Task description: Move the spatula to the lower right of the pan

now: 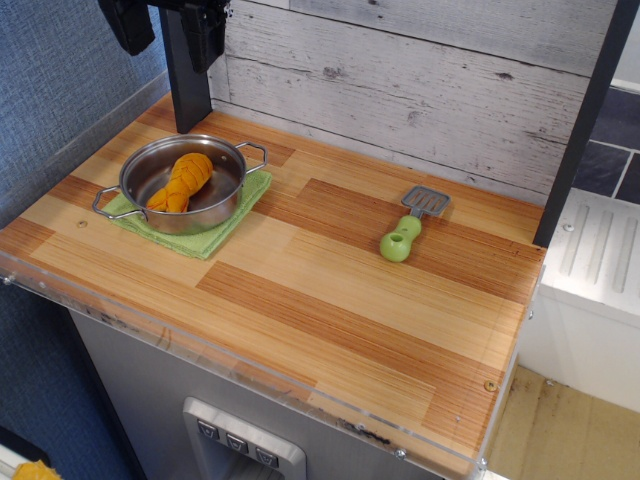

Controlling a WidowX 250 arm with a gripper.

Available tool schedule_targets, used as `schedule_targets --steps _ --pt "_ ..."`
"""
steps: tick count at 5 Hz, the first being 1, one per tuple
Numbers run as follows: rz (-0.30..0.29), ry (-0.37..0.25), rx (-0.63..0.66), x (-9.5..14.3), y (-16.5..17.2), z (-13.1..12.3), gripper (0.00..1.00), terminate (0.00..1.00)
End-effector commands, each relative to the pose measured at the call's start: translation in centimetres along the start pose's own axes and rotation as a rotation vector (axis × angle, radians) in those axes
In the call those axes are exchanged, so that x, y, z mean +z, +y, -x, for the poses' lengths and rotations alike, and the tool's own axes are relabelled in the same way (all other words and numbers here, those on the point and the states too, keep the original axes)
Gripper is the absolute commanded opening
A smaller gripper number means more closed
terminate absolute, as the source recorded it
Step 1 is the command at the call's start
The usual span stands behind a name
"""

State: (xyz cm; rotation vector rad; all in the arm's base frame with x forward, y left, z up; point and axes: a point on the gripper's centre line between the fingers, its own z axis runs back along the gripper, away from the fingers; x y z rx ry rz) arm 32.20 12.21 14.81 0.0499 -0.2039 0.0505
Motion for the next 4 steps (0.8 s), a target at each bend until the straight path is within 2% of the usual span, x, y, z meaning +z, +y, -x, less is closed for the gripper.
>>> schedule_targets --steps 1,2,3,4 --pt "0.0 0.0 0.0 0.0 0.0 0.0 1.0 0.0" --pt "0.061 -0.013 -0.067 -0.4 -3.1 -0.8 1.0 0.0" --pt "0.069 -0.021 -0.219 -1.1 -6.5 -1.2 1.0 0.0" --pt "0.08 -0.032 -0.293 -1.9 -8.8 -0.9 1.0 0.0"
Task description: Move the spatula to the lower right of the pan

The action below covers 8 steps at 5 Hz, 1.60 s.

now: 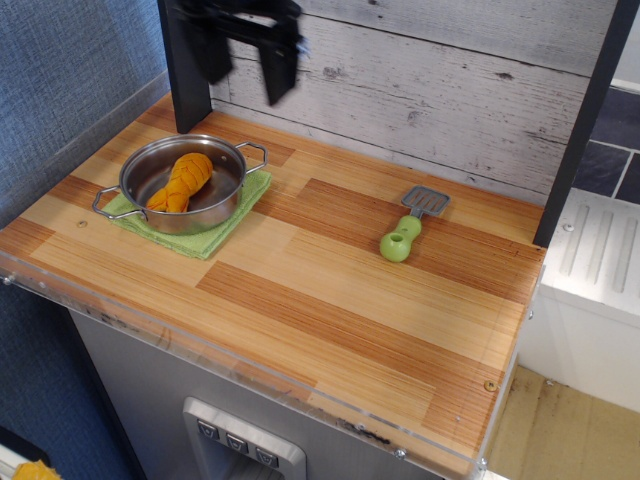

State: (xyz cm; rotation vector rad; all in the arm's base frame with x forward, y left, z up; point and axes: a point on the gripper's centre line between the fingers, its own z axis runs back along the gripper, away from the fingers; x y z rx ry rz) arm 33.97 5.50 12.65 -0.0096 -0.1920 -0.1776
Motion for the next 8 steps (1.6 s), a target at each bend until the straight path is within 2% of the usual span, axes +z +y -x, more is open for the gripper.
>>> schedule_targets --steps 1,4,5,6,7,8 --pt "0.001 -0.027 -0.146 -1.8 -4.2 -0.4 1.0 0.0" --pt "0.058 0.046 -0.212 -8.2 -9.0 -2.0 1.0 0.0" --pt "0.066 0.084 -0.23 -10.2 -10.3 -2.3 1.0 0.0" --pt "0.058 0.097 -0.256 -11.2 -11.1 -2.4 1.0 0.0" --pt "0.025 0.091 -0.267 -11.7 -11.3 -2.1 0.0 0.0" --pt "0.016 0.082 -0.251 -11.4 -10.7 -1.7 0.0 0.0"
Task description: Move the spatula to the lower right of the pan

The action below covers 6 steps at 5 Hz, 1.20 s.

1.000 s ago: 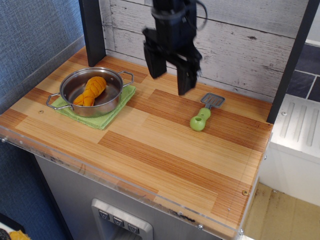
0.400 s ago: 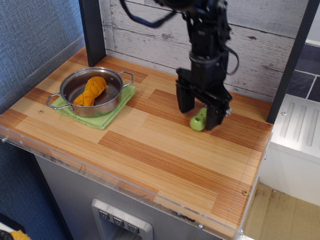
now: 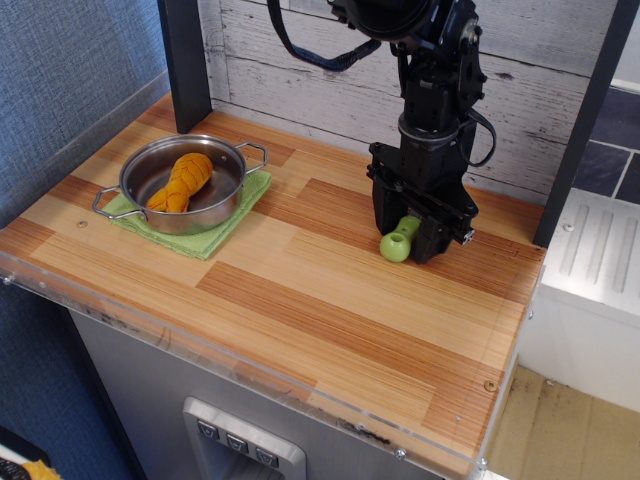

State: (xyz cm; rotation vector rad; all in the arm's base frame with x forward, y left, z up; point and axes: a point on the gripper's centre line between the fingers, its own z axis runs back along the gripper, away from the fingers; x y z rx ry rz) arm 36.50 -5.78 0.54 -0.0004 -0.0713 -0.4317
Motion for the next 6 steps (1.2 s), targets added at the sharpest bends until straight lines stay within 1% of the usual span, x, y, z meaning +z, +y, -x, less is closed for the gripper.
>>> schedule_targets --steps 1,3,4,5,6 --pt "-0.013 -0.042 0.015 1.6 0.3 0.9 0.0 0.0" --pt "0.017 -0.092 0.035 3.6 0.3 0.6 0.0 0.0" --pt "0.004 -0.123 0.098 5.9 0.0 0.2 0.0 0.0" --pt "0.005 -0.19 0.304 9.3 -0.2 1.0 0.0 0.0" --pt "0.021 -0.243 0.534 11.8 -0.6 2.8 0.0 0.0"
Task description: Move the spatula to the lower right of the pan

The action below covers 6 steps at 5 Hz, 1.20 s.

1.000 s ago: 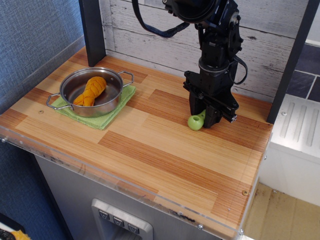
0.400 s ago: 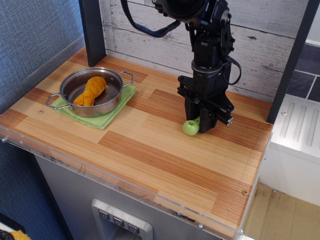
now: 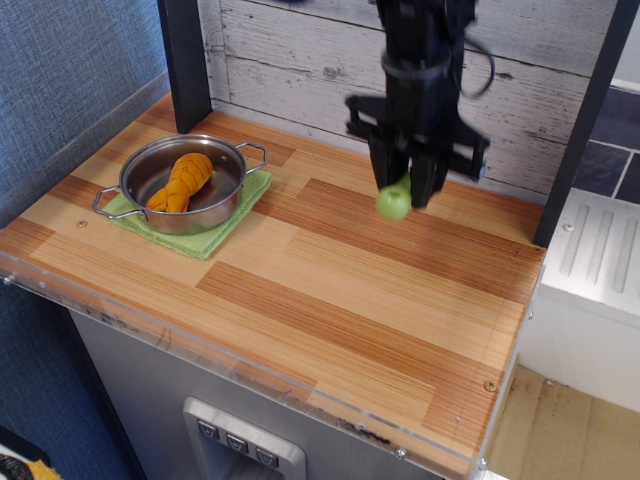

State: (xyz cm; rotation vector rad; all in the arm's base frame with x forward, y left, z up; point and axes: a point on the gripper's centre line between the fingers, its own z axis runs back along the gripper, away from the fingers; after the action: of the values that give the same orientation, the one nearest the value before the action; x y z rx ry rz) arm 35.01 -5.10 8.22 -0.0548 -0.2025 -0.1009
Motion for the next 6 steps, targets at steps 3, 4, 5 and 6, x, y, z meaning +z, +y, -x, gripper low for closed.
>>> schedule_targets --steps 3,4,5,6 --pt "-0.061 -0.073 0.818 5.1 0.9 7.3 0.0 0.0" --pt "-0.119 -0.073 1.001 4.7 2.0 7.7 0.0 0.0" --pt "-0.142 -0.055 1.078 3.2 3.0 8.3 0.0 0.0" --pt "-0.171 -0.043 1.121 1.8 3.7 8.6 0.0 0.0"
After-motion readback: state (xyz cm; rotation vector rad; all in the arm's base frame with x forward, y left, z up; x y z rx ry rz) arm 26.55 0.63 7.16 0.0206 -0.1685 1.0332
